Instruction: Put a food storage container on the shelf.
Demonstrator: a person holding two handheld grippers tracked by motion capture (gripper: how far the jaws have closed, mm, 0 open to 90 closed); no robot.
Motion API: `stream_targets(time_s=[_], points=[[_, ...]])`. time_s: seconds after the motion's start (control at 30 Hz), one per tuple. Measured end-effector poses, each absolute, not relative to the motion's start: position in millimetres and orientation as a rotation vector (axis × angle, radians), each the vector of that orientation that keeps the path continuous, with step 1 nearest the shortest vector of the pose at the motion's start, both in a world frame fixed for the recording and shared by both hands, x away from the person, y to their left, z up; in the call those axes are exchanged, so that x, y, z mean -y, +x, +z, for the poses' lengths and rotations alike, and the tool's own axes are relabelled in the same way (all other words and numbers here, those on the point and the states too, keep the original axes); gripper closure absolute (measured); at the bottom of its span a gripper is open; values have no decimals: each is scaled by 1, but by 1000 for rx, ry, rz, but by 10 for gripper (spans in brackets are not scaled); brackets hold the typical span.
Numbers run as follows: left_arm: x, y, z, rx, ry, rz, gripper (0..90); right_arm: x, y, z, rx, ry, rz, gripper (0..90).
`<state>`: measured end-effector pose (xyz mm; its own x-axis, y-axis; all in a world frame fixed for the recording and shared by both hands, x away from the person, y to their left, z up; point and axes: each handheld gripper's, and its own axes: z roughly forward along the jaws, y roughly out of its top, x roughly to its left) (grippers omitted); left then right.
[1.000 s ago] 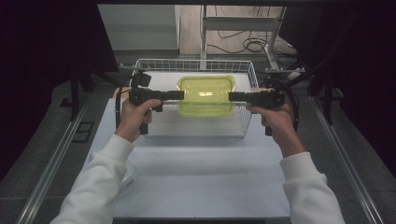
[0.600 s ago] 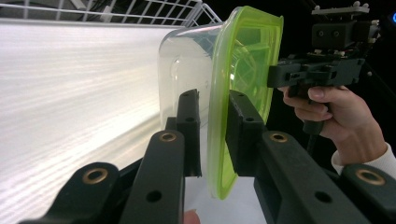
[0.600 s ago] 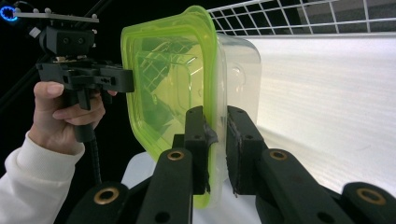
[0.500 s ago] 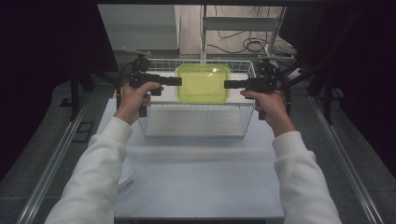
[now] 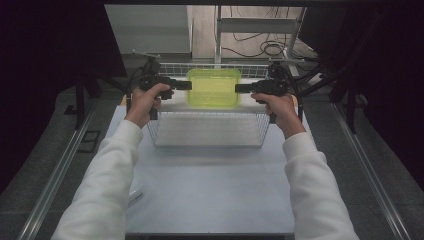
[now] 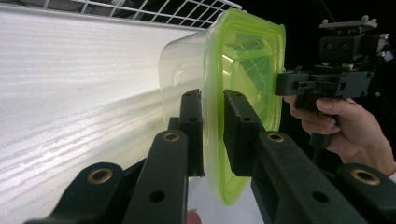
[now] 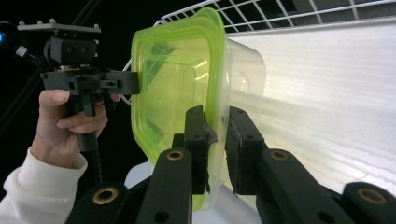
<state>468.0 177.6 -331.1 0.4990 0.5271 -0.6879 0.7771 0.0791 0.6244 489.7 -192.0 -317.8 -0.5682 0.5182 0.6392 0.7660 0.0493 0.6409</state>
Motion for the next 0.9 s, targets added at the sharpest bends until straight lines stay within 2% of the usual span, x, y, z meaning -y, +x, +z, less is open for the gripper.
stream_targets(time_s=[0.4, 0.73, 0.8, 0.9], points=[[-181, 491, -343, -1265, 1504, -402, 750, 179, 501, -325, 2011, -1536, -1497, 729], [-181, 497, -346, -1284, 1485, -386, 730, 177, 504, -330, 1914, -1608, -1527, 717], [-180, 497, -345, -1292, 1498, -350, 684, 177, 503, -330, 1918, -1612, -1532, 701], [-179, 492, -341, -1284, 1505, -273, 578, 175, 501, -328, 1928, -1640, -1559, 581]])
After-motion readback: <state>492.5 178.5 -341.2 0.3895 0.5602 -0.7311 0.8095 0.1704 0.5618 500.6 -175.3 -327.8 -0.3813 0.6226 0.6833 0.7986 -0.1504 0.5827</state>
